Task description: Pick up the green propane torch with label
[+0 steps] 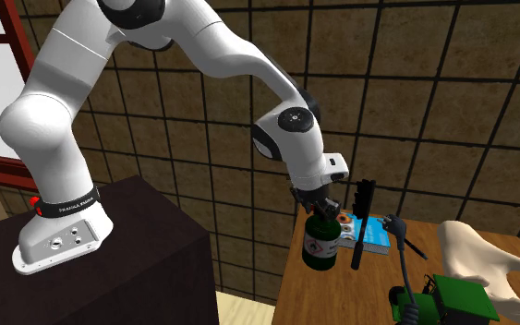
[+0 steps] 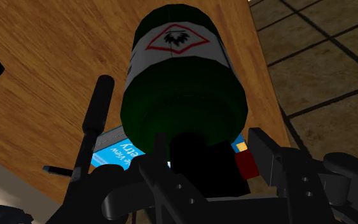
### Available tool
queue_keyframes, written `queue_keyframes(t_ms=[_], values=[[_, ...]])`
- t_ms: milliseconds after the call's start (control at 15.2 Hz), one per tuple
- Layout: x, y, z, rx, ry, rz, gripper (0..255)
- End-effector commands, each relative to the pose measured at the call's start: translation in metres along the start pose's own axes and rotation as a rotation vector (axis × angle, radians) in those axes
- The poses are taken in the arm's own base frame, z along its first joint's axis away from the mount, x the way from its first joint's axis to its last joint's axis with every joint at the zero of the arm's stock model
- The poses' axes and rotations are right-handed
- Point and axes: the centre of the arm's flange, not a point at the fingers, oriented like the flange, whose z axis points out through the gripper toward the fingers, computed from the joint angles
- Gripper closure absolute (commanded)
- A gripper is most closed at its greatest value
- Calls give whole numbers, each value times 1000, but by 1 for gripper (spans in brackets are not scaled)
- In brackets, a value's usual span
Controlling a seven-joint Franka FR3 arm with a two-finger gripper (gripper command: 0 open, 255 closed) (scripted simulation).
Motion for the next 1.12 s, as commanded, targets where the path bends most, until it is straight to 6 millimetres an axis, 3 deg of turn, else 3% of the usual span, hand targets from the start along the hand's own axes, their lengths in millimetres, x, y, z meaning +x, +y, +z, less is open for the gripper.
queue_keyframes(t_ms=[0, 330, 1056], values=[[0, 0, 1, 0, -1, 0, 255], [-1, 0, 0, 0, -1, 0, 255], [24, -1, -53, 0, -1, 0, 255]])
